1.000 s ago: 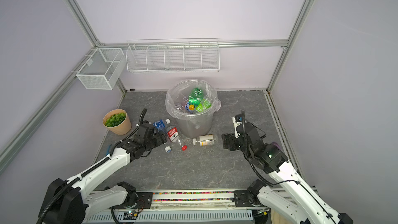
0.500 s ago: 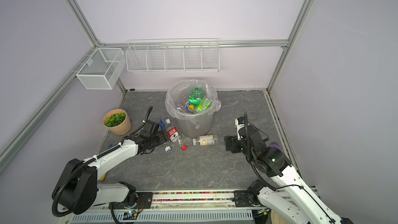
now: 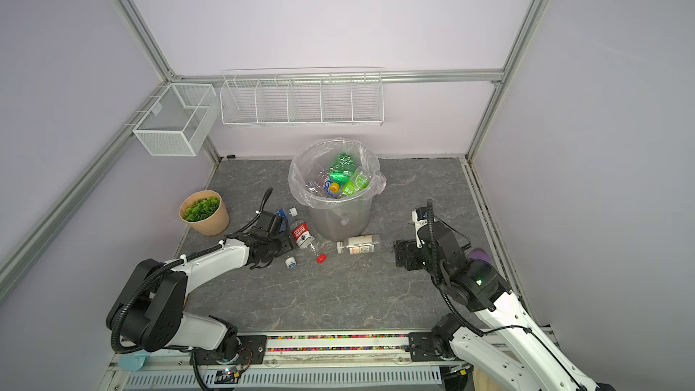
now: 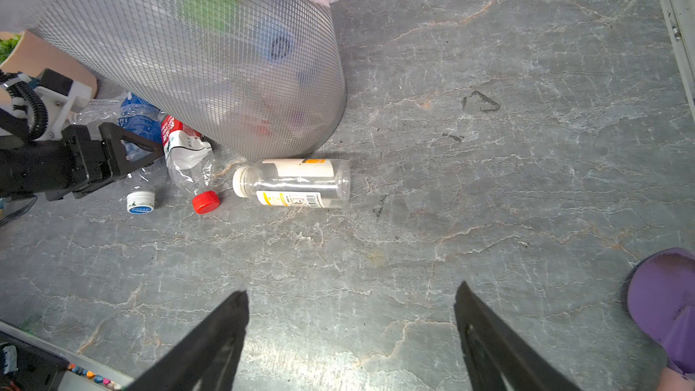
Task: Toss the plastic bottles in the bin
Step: 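Close the left gripper on the blue Pocari Sweat bottle, then lift the Pocari Sweat bottle upright with the left gripper and raise it high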
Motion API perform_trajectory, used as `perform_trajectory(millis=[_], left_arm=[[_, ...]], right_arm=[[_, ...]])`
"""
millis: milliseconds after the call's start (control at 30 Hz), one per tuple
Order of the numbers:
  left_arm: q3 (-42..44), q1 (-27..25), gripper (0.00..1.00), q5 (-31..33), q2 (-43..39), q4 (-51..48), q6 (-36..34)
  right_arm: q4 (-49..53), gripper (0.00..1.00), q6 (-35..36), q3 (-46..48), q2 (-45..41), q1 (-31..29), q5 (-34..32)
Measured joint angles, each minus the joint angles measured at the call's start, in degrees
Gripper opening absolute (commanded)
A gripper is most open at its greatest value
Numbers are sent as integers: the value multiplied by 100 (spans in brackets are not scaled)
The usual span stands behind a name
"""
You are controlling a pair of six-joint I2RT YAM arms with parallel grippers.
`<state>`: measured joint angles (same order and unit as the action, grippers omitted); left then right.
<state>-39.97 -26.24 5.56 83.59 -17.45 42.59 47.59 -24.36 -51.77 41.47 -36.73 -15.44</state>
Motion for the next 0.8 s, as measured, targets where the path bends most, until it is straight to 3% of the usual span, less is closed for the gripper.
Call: perform_trajectory(millis=[167, 300, 800], left_arm=[[-2, 15, 45, -109, 98, 146, -13], [4, 22, 32, -155, 7, 127, 33], [0, 26, 20, -90, -1910, -649, -131]], right_arm=[[63, 89, -35, 4, -68, 2, -2], [66, 88, -55, 4, -87, 11, -4], [66, 89, -142, 4, -101, 15, 4]])
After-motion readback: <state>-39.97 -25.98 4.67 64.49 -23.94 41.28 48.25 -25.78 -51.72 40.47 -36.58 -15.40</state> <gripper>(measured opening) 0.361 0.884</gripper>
